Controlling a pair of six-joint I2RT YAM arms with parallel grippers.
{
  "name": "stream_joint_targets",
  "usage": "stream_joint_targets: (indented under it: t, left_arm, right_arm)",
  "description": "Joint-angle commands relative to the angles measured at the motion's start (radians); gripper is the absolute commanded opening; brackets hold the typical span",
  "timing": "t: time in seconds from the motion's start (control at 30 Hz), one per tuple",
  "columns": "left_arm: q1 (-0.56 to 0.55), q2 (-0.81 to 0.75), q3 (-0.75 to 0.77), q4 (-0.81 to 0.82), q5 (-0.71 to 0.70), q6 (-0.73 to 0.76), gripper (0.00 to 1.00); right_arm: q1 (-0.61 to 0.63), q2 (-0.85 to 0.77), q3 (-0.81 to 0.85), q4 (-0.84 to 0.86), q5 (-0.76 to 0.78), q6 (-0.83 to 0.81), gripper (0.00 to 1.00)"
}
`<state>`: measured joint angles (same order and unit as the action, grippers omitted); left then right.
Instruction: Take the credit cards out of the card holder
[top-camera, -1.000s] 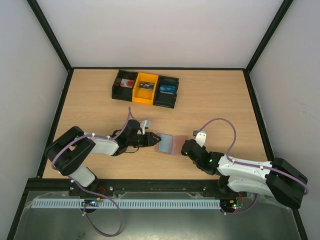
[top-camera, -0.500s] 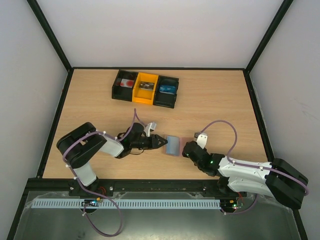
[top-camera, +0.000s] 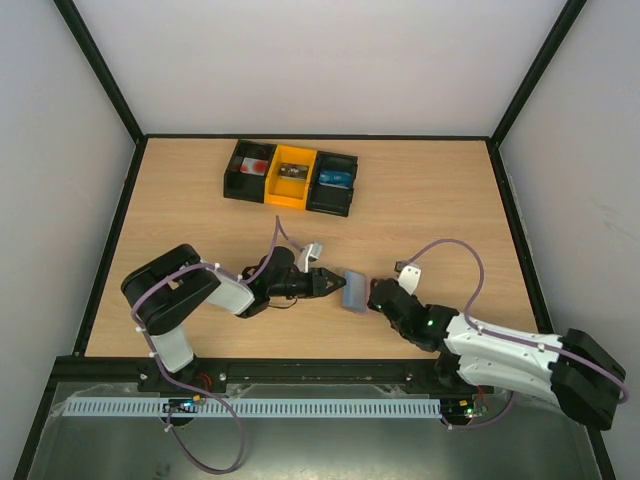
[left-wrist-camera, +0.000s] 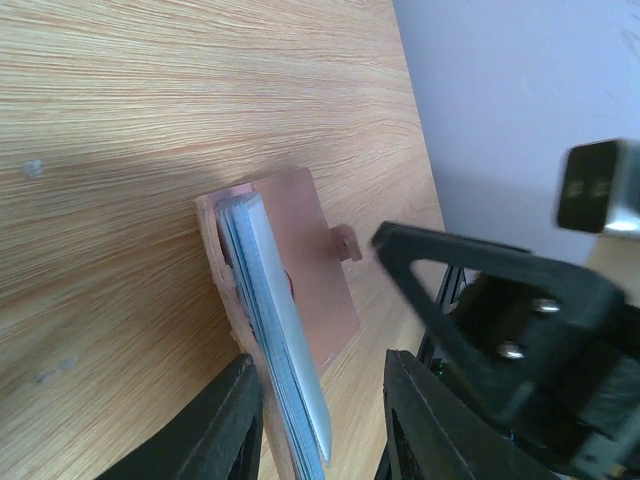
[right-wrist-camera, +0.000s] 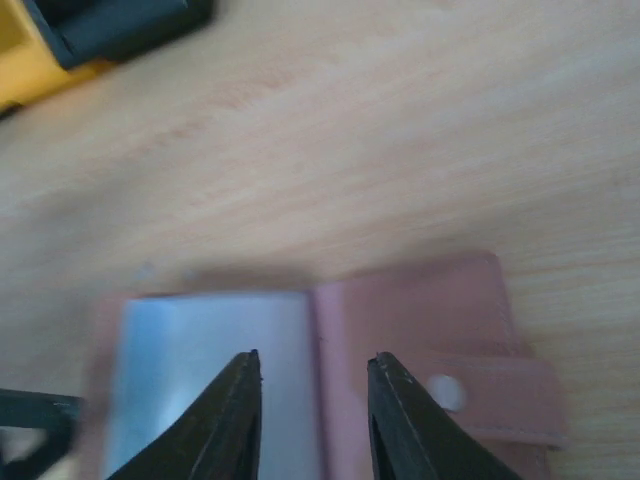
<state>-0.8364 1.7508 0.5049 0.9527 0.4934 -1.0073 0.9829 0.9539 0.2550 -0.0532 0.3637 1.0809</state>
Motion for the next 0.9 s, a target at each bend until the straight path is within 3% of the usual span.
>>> stream_joint_targets:
  t: [0.0, 0.13, 0.3, 0.4, 0.67, 0.87]
  left_arm:
    - [-0.011, 0.025, 0.032, 0.042, -0.007, 0.004, 0.36]
    - [-0.014, 0.036, 0.042, 0.036, -0.011, 0.005, 0.37]
    - [-0.016, 0.046, 0.05, 0.047, -0.016, 0.0, 0.37]
    - [-0.019, 0.047, 0.053, 0.049, -0.022, -0.002, 0.38]
    - [-0.039, 0.068, 0.065, 0.064, -0.029, -0.006, 0.37]
    - [-0.052, 0.096, 0.066, 0.165, -0.008, -0.067, 0.37]
  right_arm:
    - [0.0, -0.125, 0.094, -0.146, 0.056, 0.017, 0.32]
    - [-0.001, -0.191, 0.111, -0.126, 0.0, -0.03, 0.39]
    - [-0.007, -0.08, 0.066, 0.015, -0.123, -0.032, 0.18]
    - [-0.028, -0.005, 0.038, 0.086, -0.182, -0.029, 0.1]
    - [-0.111, 0.046, -0.081, 0.241, -0.259, -0.044, 0.07]
    - [-0.127, 0.07, -0.167, 0.335, -0.317, -0.003, 0.06]
